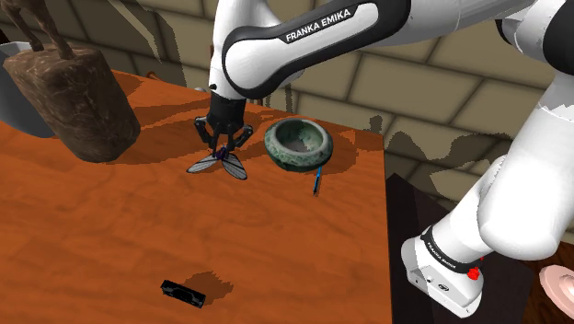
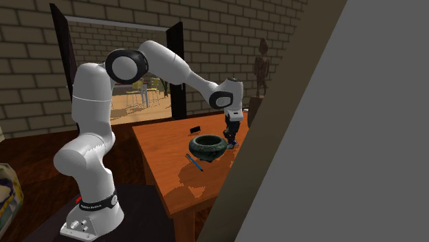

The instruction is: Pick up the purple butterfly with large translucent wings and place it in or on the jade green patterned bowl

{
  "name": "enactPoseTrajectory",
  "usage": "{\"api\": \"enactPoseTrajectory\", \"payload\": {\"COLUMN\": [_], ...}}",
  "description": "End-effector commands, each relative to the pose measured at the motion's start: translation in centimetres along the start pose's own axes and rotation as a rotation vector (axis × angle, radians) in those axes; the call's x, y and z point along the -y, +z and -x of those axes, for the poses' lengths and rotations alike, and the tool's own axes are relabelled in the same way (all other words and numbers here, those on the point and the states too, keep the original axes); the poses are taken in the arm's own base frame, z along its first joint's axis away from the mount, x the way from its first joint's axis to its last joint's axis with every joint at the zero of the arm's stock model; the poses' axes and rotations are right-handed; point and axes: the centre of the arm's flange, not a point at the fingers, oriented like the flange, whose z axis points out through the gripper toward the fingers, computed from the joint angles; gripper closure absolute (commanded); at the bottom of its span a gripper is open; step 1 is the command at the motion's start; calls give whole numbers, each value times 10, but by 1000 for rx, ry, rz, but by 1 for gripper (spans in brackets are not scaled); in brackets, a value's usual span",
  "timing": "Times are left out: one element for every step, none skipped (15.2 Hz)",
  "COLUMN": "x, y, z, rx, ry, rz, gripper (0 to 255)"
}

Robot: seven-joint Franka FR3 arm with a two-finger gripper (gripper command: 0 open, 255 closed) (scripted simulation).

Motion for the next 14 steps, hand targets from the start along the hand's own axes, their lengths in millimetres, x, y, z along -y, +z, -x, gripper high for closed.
{"api": "enactPoseTrajectory", "payload": {"x": [0, 1, 2, 3, 4, 5, 7, 8, 9, 10, 11, 12, 13, 14], "y": [0, -5, -10, -15, -20, -25, -30, -35, -41, -46, -51, -56, -61, -66], "z": [0, 1, 2, 3, 3, 4, 5, 6, 6, 7, 8, 9, 10, 10], "rx": [0, 0, 0, 0, 0, 0, 0, 0, 0, 0, 0, 0, 0, 0], "ry": [0, 0, 0, 0, 0, 0, 0, 0, 0, 0, 0, 0, 0, 0], "rz": [0, 0, 0, 0, 0, 0, 0, 0, 0, 0, 0, 0, 0, 0], "gripper": [255, 255, 255, 255, 255, 255, 255, 255, 255, 255, 255, 255, 255, 255]}}
